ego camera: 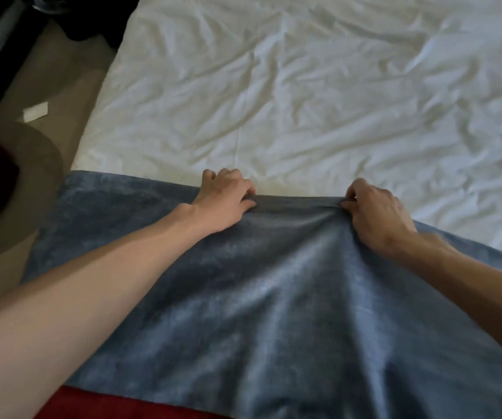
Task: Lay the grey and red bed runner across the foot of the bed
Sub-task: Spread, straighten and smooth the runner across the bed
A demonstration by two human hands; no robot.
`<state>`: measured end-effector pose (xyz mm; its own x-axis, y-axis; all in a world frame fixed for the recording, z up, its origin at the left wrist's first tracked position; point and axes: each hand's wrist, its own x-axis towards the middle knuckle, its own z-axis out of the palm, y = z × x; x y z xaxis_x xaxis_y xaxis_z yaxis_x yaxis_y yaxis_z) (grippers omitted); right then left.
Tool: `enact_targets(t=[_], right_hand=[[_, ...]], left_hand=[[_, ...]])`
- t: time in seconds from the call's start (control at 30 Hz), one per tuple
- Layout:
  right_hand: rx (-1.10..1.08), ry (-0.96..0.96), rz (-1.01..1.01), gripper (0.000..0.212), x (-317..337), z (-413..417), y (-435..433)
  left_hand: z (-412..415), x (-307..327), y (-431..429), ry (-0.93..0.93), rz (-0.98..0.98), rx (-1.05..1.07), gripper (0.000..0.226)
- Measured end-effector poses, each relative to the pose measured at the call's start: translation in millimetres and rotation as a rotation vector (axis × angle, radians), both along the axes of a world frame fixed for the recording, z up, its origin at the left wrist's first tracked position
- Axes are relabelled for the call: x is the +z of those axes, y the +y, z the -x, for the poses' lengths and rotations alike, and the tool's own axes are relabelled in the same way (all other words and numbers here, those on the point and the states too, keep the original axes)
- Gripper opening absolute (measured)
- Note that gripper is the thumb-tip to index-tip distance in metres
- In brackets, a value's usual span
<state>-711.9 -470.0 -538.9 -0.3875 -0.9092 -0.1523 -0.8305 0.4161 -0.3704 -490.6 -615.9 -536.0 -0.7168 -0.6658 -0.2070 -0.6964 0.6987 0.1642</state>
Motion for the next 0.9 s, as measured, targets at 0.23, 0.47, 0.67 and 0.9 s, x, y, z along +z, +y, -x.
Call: enact_targets(t=[0.23,0.47,0.67,0.9], right_hand=[[0.020,0.170,-0.002,0.021,-11,2,-19],[0.288,0.265,-0.125,0.068,-21,-28,23],[0.317,0.242,-0.274,0.074,-37,-22,32],[0.326,0.155,-0.210,0.071,-13,-35,64]], left_hand=[[9,-14,7,-0.012,0.170,0.218,0.023],[6,-31,56,0.042,0.026,-0.053,0.064],[8,-41,55,-0.153,-0.015,-0.084,0.065],[2,-18,86,-0.008,-0.060,-0.041,0.065]])
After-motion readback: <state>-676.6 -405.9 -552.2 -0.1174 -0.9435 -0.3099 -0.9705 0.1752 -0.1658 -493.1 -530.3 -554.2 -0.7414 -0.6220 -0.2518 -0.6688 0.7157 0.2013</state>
